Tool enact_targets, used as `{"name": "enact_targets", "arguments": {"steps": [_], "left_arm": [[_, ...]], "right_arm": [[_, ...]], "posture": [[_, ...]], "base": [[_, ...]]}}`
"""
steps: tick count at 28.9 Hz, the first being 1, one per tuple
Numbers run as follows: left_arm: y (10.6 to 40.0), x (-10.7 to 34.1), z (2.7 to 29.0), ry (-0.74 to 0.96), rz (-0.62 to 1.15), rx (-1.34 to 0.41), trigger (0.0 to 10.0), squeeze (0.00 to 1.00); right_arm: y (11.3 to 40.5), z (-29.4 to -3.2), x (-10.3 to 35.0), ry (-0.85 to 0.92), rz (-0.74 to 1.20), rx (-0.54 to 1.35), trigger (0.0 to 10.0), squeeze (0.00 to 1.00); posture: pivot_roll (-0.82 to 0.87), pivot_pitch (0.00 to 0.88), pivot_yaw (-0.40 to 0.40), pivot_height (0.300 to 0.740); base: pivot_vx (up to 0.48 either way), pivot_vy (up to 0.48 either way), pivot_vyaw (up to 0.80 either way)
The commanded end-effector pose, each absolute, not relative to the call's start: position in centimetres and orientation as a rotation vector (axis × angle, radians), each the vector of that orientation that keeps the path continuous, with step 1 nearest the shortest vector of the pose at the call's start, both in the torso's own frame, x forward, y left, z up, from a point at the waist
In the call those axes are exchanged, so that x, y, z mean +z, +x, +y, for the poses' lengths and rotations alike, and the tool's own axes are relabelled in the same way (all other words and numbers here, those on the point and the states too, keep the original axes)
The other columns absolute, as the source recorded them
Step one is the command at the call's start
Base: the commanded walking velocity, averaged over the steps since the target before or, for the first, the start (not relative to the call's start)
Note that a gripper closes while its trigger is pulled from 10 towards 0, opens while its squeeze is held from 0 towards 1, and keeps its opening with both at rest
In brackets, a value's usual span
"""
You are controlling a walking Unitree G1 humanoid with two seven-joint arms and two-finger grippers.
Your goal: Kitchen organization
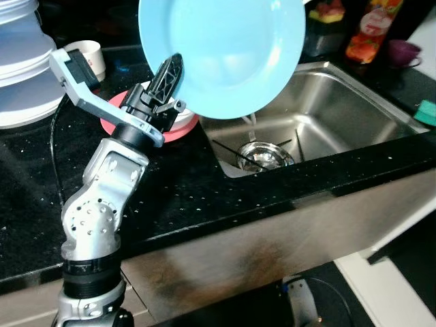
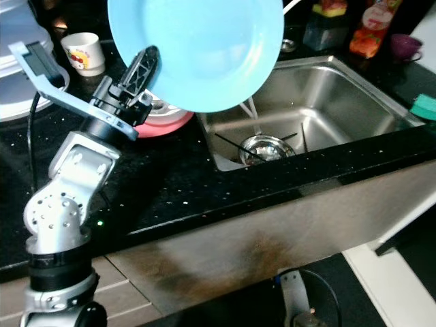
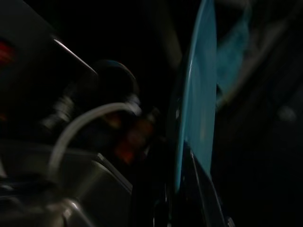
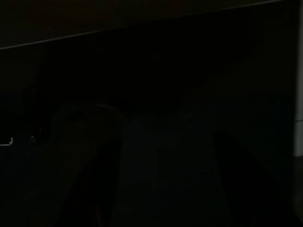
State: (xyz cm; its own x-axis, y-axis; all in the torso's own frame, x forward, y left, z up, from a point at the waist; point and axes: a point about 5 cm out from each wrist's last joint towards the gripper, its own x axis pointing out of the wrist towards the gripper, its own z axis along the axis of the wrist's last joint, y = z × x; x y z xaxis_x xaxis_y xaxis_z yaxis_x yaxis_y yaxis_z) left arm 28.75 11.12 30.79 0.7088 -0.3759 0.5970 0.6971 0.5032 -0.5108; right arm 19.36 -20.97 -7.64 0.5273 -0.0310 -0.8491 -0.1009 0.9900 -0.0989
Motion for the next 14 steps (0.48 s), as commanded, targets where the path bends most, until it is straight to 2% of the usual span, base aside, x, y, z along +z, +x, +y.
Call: {"name": "enact_targets", "arguments": {"steps": [1, 14], "left_arm": [[28.72, 30.89, 11.45, -0.803, -0.462, -0.67, 10.0, 0.0], [29.17, 30.02, 11.63, -0.818, -0.451, -0.639, 10.0, 0.0]], "right_arm": [[18.81, -20.63, -7.98, -0.124, 1.032, 0.042, 10.0, 0.0], [18.87, -20.56, -7.96, -0.128, 1.029, 0.051, 10.0, 0.0]], "posture": [[0.04, 0.06, 0.003, 0.74], [0.04, 0.05, -0.001, 0.74]], "base": [[0.0, -0.469, 0.0], [0.0, -0.464, 0.0]]}}
